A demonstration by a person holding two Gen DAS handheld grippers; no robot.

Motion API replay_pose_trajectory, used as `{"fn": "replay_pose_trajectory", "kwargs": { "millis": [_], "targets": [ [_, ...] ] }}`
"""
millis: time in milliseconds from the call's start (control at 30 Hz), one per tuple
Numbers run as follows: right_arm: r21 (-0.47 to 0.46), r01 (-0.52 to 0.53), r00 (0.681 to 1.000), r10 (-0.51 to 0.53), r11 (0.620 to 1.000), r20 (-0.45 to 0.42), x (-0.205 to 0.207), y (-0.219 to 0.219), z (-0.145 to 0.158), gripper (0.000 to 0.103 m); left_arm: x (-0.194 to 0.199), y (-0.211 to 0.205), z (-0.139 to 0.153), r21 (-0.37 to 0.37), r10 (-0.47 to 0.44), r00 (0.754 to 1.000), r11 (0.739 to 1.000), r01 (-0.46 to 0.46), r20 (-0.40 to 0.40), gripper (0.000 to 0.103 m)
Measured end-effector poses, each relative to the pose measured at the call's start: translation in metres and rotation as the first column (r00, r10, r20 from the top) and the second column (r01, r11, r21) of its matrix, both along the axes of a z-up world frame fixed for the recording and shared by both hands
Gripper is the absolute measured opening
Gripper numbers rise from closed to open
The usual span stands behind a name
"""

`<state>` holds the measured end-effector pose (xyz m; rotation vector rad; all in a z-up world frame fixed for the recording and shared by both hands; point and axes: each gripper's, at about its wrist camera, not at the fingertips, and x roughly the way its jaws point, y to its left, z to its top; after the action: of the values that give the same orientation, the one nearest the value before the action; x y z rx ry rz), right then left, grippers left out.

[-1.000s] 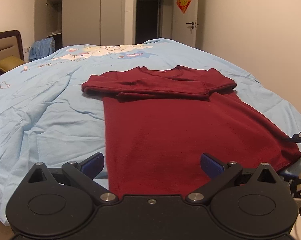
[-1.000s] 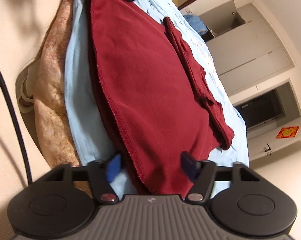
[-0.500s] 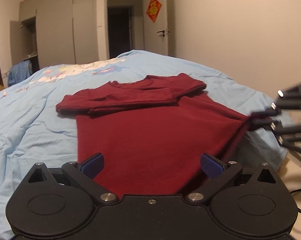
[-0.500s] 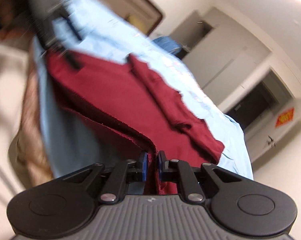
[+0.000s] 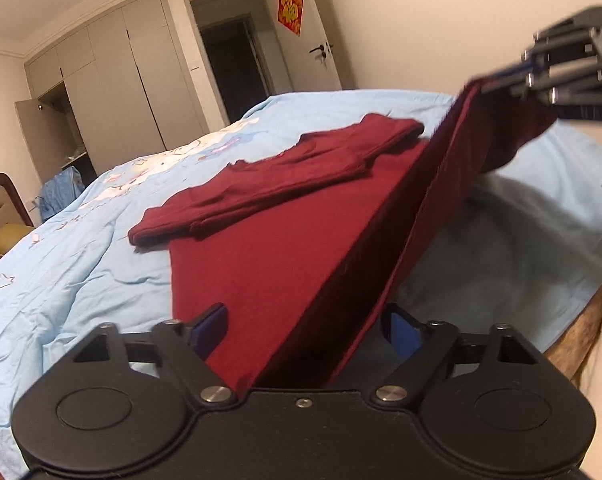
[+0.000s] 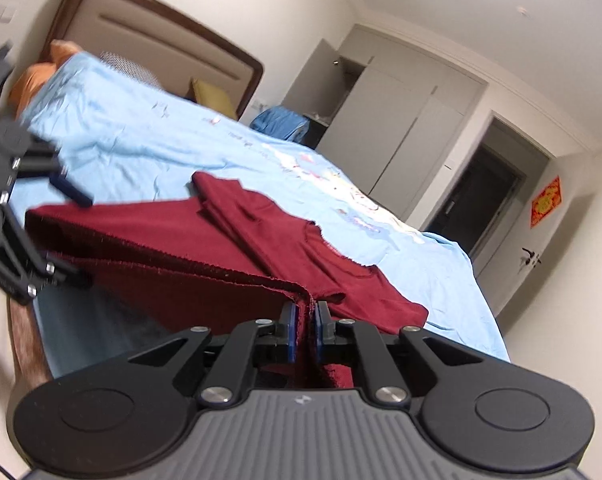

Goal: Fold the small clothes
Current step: 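Grasp the hem with the left tool while the right tool lifts the sweater side edge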

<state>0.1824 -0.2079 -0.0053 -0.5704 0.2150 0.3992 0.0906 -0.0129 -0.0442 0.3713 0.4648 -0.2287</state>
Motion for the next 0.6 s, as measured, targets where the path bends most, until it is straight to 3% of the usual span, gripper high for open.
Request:
{"fn": "replay_pose_trajectory", "kwargs": {
  "millis": [133, 267, 433, 533, 600],
  "targets": [
    [0.051, 0.022, 1.000, -0.023, 0.998, 0.009, 0.002, -0.005, 0.009, 0.010, -0.007, 0.006, -0.003, 0.060, 0.032, 0.998, 0.998, -0.034, 0.047, 0.071],
    [0.105, 0.033, 0.999, -0.034, 0.994, 0.002, 0.005, -0.011, 0.017, 0.010, -0.017, 0.014, -0.004, 0.119, 0.067, 0.989, 0.989, -0.084, 0.135, 0.057],
    [0.136, 0.043, 0.999, -0.043, 0.990, -0.005, 0.006, -0.013, 0.021, 0.010, -0.029, 0.017, -0.006, 0.182, 0.062, 0.973, 0.978, -0.103, 0.221, 0.047],
    [0.143, 0.047, 0.999, -0.047, 0.989, -0.006, 0.009, -0.012, 0.022, 0.010, -0.032, 0.013, -0.007, 0.207, 0.048, 0.967, 0.973, -0.102, 0.252, 0.034],
    [0.139, 0.050, 0.999, -0.050, 0.989, -0.001, 0.007, -0.012, 0.022, 0.010, -0.034, 0.011, -0.008, 0.217, 0.037, 0.963, 0.971, -0.098, 0.268, 0.018]
  ]
}}
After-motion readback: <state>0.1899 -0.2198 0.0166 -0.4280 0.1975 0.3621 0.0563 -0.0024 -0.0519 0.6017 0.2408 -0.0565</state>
